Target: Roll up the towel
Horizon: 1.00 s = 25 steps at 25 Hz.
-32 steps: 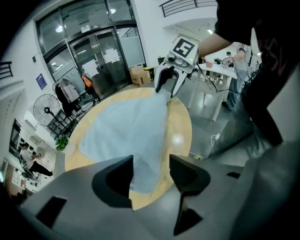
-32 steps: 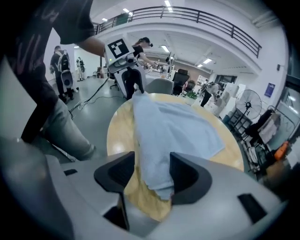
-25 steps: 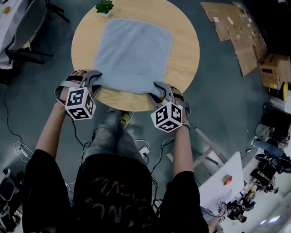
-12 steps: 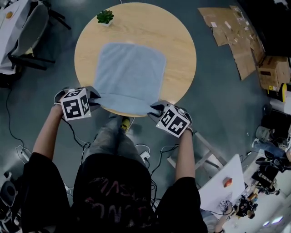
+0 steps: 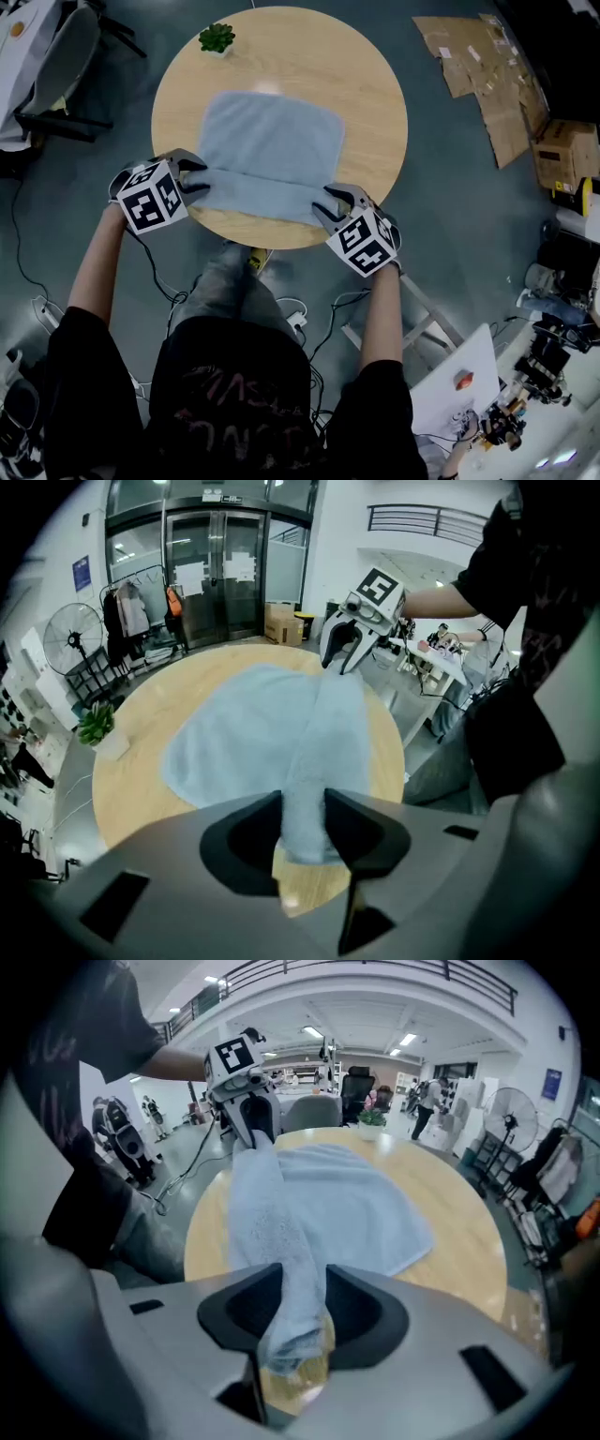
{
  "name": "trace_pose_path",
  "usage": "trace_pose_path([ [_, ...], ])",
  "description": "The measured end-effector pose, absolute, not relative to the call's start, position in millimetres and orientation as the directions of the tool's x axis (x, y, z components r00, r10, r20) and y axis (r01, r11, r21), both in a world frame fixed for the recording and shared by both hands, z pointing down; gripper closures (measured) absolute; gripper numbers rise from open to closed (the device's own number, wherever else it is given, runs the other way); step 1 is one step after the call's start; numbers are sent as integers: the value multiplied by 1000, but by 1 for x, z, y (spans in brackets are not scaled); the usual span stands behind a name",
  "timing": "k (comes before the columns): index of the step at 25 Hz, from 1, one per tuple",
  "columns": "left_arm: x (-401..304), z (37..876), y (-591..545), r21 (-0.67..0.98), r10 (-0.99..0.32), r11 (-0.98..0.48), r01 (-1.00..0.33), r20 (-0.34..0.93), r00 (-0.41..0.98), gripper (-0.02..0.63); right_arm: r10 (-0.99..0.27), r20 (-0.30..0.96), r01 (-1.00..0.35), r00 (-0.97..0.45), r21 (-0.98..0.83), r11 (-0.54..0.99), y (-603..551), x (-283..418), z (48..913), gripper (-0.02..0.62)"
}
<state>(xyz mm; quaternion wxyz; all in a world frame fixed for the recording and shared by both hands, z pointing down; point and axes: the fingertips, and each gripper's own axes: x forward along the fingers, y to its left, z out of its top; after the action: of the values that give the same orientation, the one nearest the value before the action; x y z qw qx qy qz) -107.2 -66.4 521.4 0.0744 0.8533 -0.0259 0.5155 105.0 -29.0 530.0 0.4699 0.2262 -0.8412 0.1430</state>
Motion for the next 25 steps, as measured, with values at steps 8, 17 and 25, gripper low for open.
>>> trace_pose_path([
  [8,-106,526,-83,72,-18,-985,-157,863,504,436,-312,816,-570,-487,-26,821,-45,110,532,437],
  [17,-110,473,-44,-122,-139,-990,-66,865,483,427,-386,796,-476,-467,143,868,2,111,488,394],
  [25,-101,535,-39,-272,-240,-961,45,906,350,333,-378,835,-375,-401,226,899,-5,88,539,308],
])
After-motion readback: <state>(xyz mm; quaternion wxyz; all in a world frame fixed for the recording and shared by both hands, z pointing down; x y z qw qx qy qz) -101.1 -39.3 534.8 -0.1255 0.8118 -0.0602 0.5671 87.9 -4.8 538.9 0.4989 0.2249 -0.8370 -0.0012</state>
